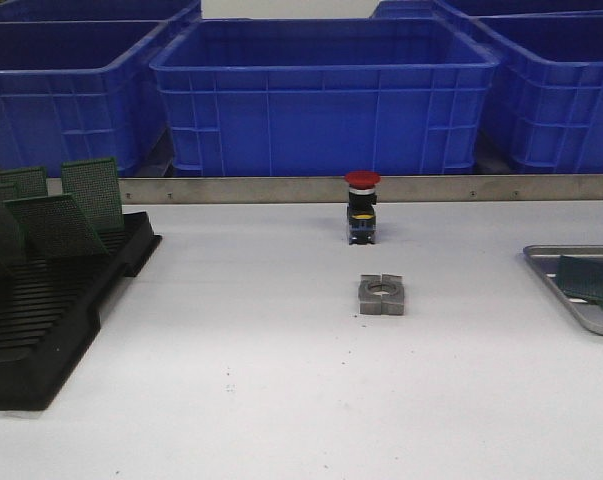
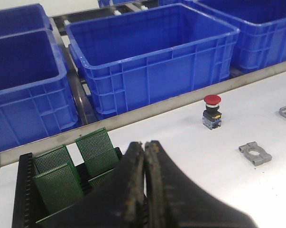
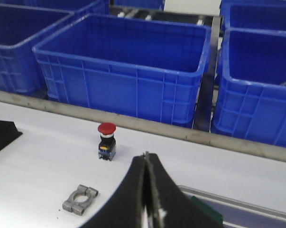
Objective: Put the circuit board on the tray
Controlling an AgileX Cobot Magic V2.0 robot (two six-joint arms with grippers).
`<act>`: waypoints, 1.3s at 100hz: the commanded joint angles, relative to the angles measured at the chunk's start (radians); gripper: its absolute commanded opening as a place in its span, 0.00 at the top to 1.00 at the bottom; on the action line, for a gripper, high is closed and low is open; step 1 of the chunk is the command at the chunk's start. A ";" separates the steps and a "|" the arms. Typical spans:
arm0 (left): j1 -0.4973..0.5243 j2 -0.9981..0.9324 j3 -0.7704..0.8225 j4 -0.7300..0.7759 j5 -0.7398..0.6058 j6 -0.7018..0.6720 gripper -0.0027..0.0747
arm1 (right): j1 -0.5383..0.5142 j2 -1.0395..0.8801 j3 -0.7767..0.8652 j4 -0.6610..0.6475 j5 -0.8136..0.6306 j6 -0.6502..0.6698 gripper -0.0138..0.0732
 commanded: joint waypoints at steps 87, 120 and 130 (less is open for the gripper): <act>-0.006 -0.271 0.106 -0.025 -0.068 -0.010 0.99 | 0.002 -0.298 0.096 0.018 -0.034 -0.010 0.91; -0.006 -0.271 0.114 -0.025 -0.066 -0.010 0.99 | 0.002 -0.298 0.096 0.018 -0.034 -0.010 0.91; -0.006 -0.271 0.114 -0.025 -0.066 -0.010 0.99 | 0.002 -0.298 0.096 0.018 -0.034 -0.010 0.91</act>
